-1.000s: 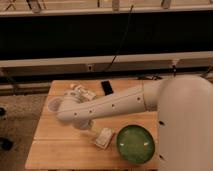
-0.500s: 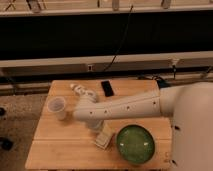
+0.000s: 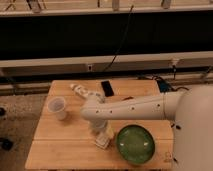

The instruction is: Place the white sponge in the ceramic bowl

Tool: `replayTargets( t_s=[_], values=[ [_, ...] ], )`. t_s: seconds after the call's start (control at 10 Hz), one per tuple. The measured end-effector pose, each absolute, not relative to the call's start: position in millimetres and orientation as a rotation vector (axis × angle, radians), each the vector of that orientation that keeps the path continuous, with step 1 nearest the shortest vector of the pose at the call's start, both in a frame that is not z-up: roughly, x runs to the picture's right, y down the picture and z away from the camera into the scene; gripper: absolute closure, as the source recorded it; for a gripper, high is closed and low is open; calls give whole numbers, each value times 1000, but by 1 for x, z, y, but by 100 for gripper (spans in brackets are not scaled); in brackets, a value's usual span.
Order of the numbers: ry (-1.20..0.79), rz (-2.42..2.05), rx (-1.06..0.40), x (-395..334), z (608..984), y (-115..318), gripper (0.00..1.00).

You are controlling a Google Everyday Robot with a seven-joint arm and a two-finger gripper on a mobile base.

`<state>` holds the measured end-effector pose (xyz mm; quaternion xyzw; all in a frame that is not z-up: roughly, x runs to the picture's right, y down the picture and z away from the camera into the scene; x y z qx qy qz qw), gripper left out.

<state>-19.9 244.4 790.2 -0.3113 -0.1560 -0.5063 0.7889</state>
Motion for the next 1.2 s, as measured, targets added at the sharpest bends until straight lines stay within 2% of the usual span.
replayTargets(
  t_s=[0.2, 0.3, 0.4, 0.6, 0.8, 1.0, 1.2],
  values=[
    [-331, -1066, -677, -7, 795, 249, 24],
    [-335, -1048, -675, -3, 797, 250, 29],
    [-334, -1036, -677, 2, 797, 251, 37],
    [-342, -1015, -678, 5, 797, 253, 60],
    [-350, -1013, -676, 3, 795, 254, 78],
    [-374, -1035, -649, -20, 788, 254, 97],
    [-385, -1060, -610, -40, 773, 242, 100]
  ],
)
